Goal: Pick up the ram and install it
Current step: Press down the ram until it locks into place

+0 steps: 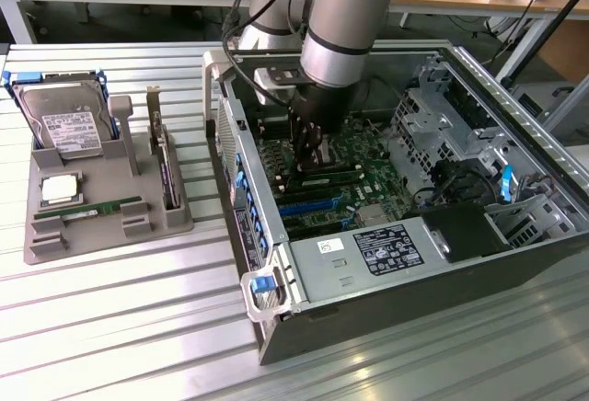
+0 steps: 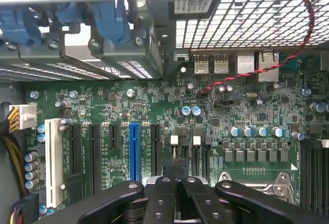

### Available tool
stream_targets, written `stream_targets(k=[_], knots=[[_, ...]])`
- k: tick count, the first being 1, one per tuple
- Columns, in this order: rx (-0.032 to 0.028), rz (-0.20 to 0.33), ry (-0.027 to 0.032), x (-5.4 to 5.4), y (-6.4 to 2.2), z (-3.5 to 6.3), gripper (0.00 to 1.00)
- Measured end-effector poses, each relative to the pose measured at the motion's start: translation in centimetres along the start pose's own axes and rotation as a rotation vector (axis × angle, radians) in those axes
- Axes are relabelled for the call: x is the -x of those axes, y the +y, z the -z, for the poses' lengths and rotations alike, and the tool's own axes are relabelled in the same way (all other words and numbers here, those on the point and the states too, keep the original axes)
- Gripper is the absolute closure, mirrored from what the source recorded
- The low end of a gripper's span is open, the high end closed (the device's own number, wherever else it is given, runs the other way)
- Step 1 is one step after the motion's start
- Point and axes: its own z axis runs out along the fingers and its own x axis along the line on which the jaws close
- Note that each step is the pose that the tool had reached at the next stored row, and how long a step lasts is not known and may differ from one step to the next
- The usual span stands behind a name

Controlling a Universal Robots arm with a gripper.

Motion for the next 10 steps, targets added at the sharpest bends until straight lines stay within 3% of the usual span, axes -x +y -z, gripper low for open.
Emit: stream_targets(k=[5, 8, 10], knots=[[0.0002, 0.0, -0.0008, 0.0, -0.02, -1.12, 0.89], [-0.0016, 0.0, -0.0019, -0.1, 0.05, 0.28, 0.89], [-0.0011, 0.0, -0.0017, -0.1, -0.48, 0.4, 0.89]])
